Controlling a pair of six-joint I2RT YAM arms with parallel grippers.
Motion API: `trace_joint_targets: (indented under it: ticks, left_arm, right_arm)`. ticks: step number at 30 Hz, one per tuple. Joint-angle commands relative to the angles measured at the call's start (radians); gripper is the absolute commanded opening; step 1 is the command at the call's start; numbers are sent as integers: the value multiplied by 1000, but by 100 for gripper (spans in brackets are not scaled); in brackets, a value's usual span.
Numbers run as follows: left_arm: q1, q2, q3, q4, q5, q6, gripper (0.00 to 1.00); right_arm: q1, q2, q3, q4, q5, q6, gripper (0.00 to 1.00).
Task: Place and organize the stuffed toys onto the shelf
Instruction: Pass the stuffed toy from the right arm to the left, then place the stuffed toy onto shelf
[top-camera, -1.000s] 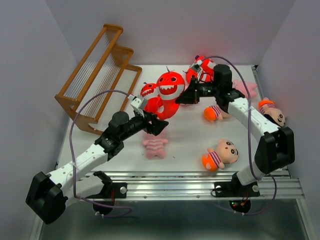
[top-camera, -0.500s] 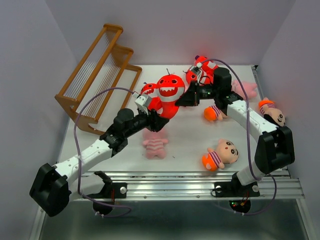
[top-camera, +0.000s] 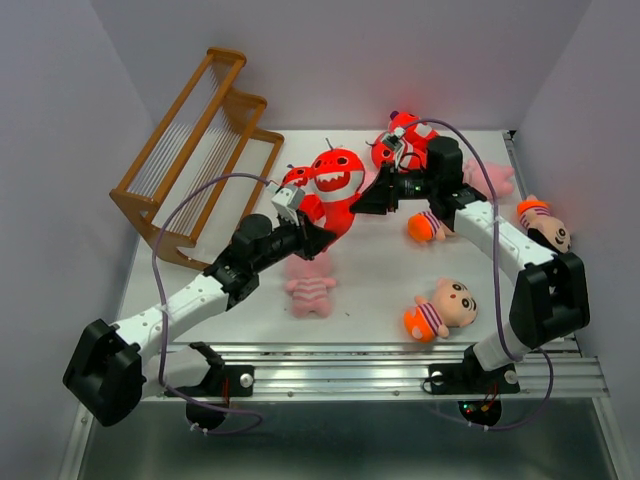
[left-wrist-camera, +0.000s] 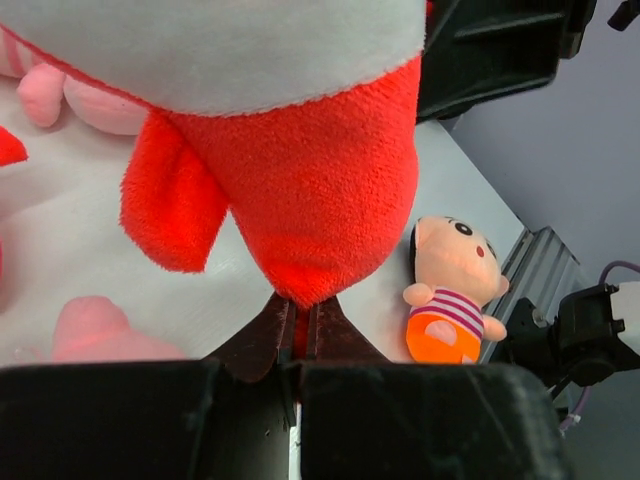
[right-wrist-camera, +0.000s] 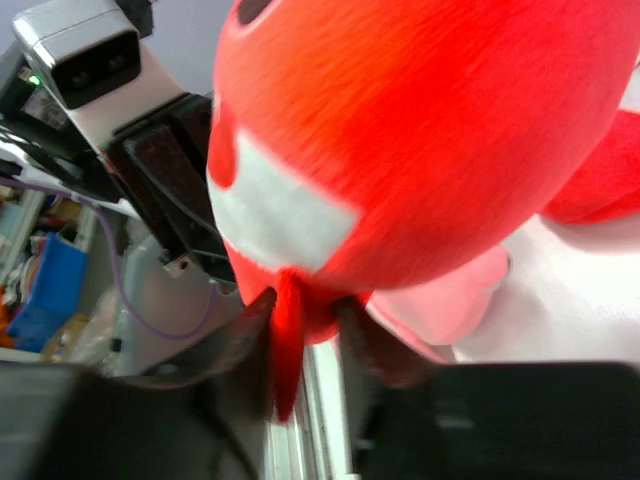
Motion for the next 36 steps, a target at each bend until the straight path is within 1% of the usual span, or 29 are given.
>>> trace_joint_targets:
  ticks: [1,2,3,5,6,7,8,9,10,12,14,16,20,28,30,33,36]
  left_arm:
    - [-3,-63,38,53,-82,-26,0]
    - [-3,-68,40,36,-100,-26,0]
    - [-3,-75,43,26,-122,-28,0]
    - [-1,-91,50,-15,-189,-23,0]
    - [0,-95,63,-30,-215,-20,0]
    - [0,-102,70,-47,-269,-14,0]
    - [3,-103,79,-84,-291,-15,0]
    - [11,-102,99,-101,-342,-17,0]
    - [16,-96,110,-131,-404,-23,0]
    - [26,-82,142,-141,-438,-19,0]
    - [33,-50,165,-148,-469,-17,0]
    - [48,-14,208,-152,-478,-25,0]
    - [85,116,303,-182,-469,-55,0]
    - [154,364,552,-270,-460,-152,0]
    - [160,401,599,-280,-461,-160,0]
    - [168,472,645,-293,-475,-163,0]
    - [198,545,730,-311,-490,-160,0]
  right_arm:
    - [-2,-43,32,-102,48,-128,47]
    - [-2,-45,48,-154,75,-200,57]
    - [-2,-46,75,-197,137,-239,74]
    - [-2,-57,95,-291,206,-346,88]
    - [-2,-66,98,-308,243,-371,100]
    - [-2,-76,97,-328,310,-397,100]
    - [-2,-86,94,-336,344,-417,100]
    - [-11,-106,89,-342,373,-446,100]
    - [-11,-118,73,-344,436,-478,100]
    - [-37,-152,50,-342,499,-518,100]
    - [-53,-171,25,-342,524,-535,100]
    - [-70,-192,-12,-342,528,-543,100]
    - [-106,-215,-69,-337,524,-552,100]
    - [-165,-232,-180,-281,479,-537,100]
    - [-189,-231,-204,-252,464,-526,100]
    - [-200,-228,-225,-239,461,-530,100]
    - [-200,-218,-236,-238,441,-529,100]
